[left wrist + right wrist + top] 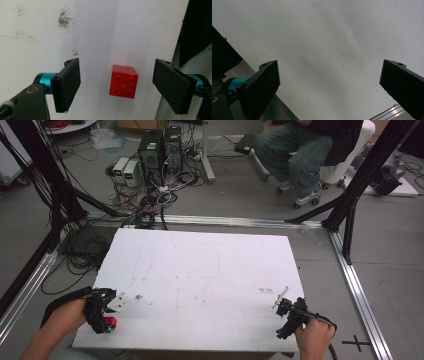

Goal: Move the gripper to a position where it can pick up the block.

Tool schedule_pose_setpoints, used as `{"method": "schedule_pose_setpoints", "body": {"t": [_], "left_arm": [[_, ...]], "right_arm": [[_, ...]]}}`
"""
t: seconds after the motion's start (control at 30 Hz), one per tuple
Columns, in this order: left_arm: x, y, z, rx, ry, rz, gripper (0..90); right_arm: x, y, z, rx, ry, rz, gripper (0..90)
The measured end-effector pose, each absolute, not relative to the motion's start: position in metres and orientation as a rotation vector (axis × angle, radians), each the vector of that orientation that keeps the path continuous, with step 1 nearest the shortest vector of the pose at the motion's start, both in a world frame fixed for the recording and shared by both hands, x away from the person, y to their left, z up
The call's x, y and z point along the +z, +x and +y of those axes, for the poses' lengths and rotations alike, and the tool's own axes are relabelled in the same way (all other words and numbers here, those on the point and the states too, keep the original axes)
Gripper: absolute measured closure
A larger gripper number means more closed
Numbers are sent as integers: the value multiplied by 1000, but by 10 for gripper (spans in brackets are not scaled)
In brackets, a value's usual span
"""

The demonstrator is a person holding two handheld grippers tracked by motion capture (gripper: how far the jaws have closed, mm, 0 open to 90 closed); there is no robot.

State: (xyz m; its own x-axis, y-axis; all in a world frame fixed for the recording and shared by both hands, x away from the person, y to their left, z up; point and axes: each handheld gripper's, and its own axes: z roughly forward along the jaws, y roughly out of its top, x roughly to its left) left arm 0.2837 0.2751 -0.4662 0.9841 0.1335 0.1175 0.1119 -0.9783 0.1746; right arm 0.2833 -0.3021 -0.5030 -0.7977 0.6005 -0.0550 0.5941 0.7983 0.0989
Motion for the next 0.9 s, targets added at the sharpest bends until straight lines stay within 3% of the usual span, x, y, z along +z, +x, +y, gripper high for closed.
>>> {"method": "schedule_pose_setpoints", "body": {"t": [0.9], "left_arm": [[-481,285,284,122,3037,57,234]], "right_arm": [[-502,284,-302,130,959,2904,21]]}}
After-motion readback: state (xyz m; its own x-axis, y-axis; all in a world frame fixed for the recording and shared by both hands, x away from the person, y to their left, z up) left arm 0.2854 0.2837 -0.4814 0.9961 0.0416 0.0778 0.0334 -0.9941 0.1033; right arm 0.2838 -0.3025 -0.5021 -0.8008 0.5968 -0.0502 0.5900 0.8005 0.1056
